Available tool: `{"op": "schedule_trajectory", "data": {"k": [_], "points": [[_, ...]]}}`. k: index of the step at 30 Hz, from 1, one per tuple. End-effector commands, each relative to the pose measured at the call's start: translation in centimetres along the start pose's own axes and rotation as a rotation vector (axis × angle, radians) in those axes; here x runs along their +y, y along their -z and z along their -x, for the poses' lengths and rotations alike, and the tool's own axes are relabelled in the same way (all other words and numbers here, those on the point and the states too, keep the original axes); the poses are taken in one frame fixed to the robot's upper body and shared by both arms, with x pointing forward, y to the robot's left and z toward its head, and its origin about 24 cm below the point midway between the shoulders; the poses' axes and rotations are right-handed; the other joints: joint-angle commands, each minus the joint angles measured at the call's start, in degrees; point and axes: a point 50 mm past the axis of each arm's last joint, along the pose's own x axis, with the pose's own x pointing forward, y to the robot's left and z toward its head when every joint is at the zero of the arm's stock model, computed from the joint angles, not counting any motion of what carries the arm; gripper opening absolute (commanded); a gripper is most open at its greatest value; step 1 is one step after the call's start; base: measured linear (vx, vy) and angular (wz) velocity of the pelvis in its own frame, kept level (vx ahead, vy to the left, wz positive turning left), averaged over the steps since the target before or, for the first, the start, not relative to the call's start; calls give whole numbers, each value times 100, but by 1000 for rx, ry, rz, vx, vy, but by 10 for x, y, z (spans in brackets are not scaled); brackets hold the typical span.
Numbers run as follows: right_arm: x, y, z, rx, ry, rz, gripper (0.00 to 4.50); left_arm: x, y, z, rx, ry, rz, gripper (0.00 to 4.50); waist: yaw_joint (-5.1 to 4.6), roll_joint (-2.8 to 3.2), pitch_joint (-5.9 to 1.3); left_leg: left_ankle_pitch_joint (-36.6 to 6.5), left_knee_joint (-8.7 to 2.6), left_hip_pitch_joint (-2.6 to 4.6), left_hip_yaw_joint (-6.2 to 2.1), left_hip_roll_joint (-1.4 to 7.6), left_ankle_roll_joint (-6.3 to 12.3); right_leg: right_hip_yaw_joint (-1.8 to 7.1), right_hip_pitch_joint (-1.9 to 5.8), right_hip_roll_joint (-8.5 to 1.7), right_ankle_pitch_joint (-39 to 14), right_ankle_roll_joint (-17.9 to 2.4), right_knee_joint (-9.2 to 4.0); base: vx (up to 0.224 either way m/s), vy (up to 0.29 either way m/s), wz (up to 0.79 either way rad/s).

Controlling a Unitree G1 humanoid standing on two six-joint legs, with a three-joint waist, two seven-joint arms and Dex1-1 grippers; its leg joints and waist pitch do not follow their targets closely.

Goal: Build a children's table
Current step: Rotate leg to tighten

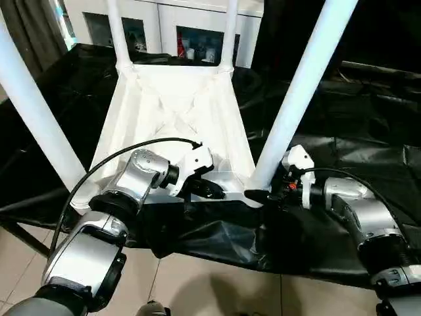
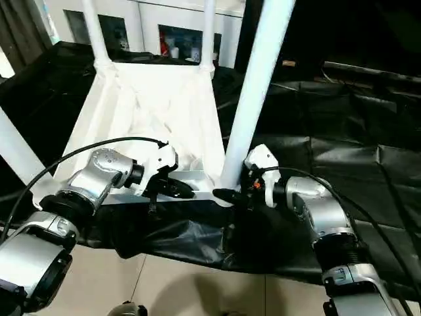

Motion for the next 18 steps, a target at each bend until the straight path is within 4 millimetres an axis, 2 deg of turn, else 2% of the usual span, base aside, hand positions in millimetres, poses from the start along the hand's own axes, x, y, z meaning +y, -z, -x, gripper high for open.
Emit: {"op": "schedule_trajectory", "data": {"k": [1,6,7,9,10,14,15,17,18], "points": [[1,-1,0,9,-4,12,340,-6,6,-7,7,52,22,0,-4,-55,-354,-1092,-335,153,18,65,362,43,235,-167,-605,-1480,-237,0,0,0],[3,0,-3,-7,-1,2,297,-6,6,-8,2,35,19,0,-5,-53,-364,-972,-325,154,18,61,384,39,239,-154,-415,-1496,-215,0,0,0],[3,1,-4,-26,24,-14,278,-5,5,-9,-1,25,21,0,-4,-53,-365,-968,-323,152,20,59,394,38,241,-153,-403,-1503,-214,0,0,0],[1,3,-5,-48,82,-27,273,-4,4,-11,-12,-6,22,0,-10,-55,-354,-1030,-331,148,19,58,380,42,234,-160,-504,-1483,-229,0,0,0],[1,4,-6,-55,103,-33,270,-4,4,-12,-17,-17,23,0,-15,-38,-350,-1137,-340,154,12,54,333,42,226,-165,-678,-1444,-249,0,0,0],[-4,17,-18,-60,316,-123,267,2,0,-31,-21,-184,71,0,-80,-57,-323,-1605,-378,166,-14,38,86,54,185,-177,-1525,-1213,-339,0,0,0],[-3,20,-22,-57,371,-149,266,3,-2,-36,-20,-238,86,0,-99,-40,-315,-1800,-396,180,-33,39,-27,53,166,-178,-1846,-1088,-386,0,0,0],[-4,23,-26,-54,429,-180,266,4,-4,-41,-21,-284,107,0,-112,-20,-299,-1918,-404,201,-30,35,-75,60,125,-166,-2028,-1016,-417,0,0,0],[-5,29,-35,-47,583,-258,266,5,-10,-54,-32,-364,140,0,-141,-17,-296,-2033,-412,188,-48,19,-114,59,117,-171,-2228,-948,-428,0,0,0]]}}
